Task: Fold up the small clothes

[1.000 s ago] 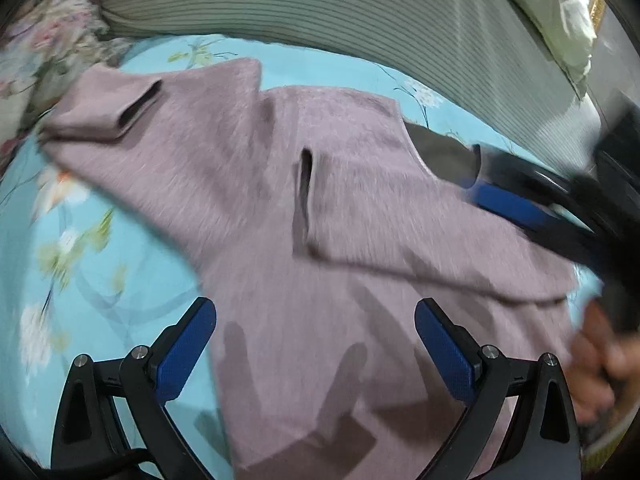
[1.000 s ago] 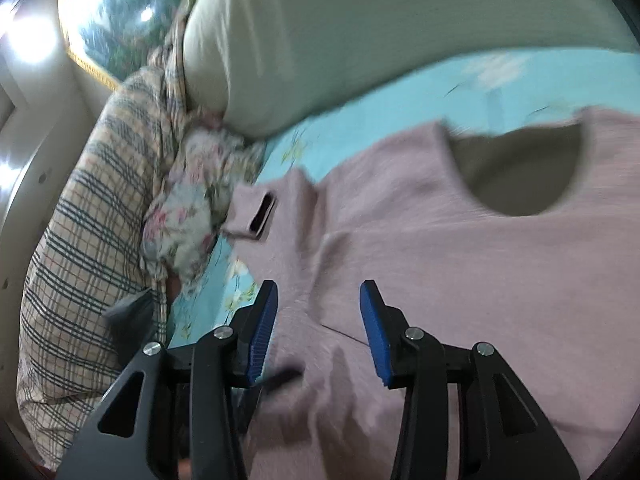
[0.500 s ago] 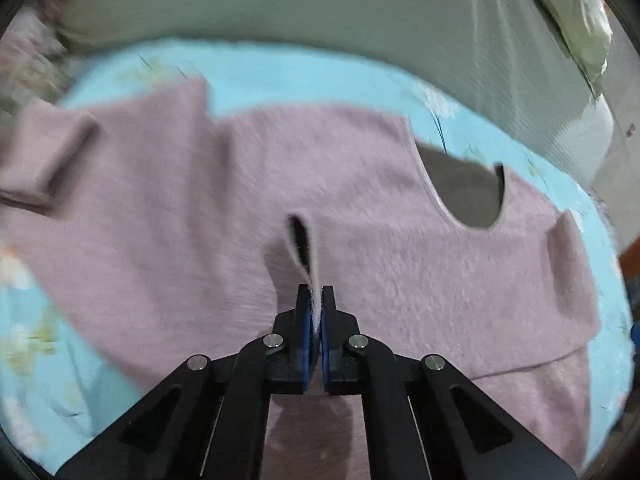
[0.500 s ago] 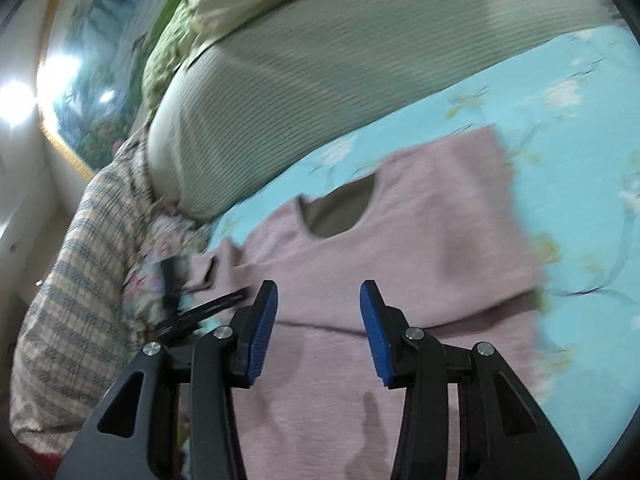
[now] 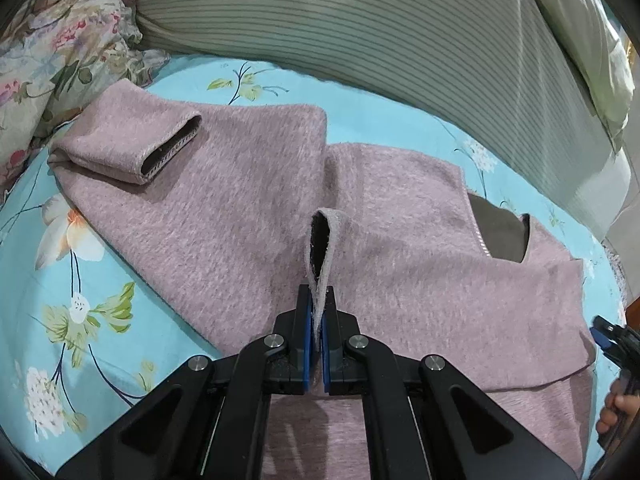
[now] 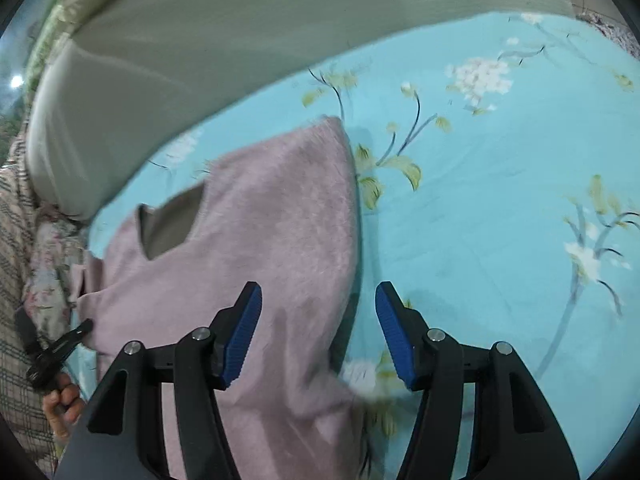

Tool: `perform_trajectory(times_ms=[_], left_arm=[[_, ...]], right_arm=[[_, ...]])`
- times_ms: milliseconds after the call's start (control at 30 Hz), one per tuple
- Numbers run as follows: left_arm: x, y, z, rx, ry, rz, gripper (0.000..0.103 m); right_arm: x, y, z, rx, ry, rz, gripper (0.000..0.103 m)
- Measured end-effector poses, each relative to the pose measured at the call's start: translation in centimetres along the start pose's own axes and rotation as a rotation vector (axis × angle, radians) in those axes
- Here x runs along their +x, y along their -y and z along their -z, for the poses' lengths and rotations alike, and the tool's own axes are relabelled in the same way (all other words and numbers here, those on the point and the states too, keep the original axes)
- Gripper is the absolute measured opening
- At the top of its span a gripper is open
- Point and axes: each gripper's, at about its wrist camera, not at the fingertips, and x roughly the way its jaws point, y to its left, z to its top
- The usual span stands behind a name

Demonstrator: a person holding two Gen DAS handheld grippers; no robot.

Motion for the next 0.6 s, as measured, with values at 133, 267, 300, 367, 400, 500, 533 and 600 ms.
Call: perform_trajectory(times_ms=[133, 267, 300, 367, 400, 500, 533, 600], left_arm=[[0.6, 0.3, -0.1, 0.004, -0.011, -0.016, 0.002], [0.4, 1.2, 0.0, 0.027, -0.007, 0.001, 0.002], [0.4, 1.4, 0.0, 0.033, -0.007, 0.005, 0.002], [0.8, 2.0, 0.3, 0.050, -0.012, -0.006, 0.002], [1.1, 2.1, 0.4, 0.051, -0.019, -0.014, 0.002], [1.8, 1.7, 0.8, 0.036, -0.042, -0.008, 0.002], [1.8, 1.6, 0.9, 0.037, -0.041, -0.004, 0.002], [1.7, 1.7, 1.1, 0.044, -0.038, -0.004, 0.002]], right_arm=[[1.9, -0.3, 0.0, -0.032, -0.045, -0.003, 0.007], [-0.3, 0.2, -0.9, -0.031, 0.032, 0.004, 0.007], [-0.5, 0.3, -1.0, -0.038, 0.038, 0.016, 0.007], [0.6, 0.5, -0.8, -0.046, -0.002, 0.042, 0.007], [1.1, 0.5, -0.7, -0.047, -0.018, 0.063, 0.008], [-1.1, -0.3, -0.4, -0.086, 0.059, 0.197, 0.014], [-2.5, -1.1, -0.1, -0.102, 0.110, 0.192, 0.014], [-3.5, -3.1, 0.5, -0.159, 0.130, 0.101, 0.018]])
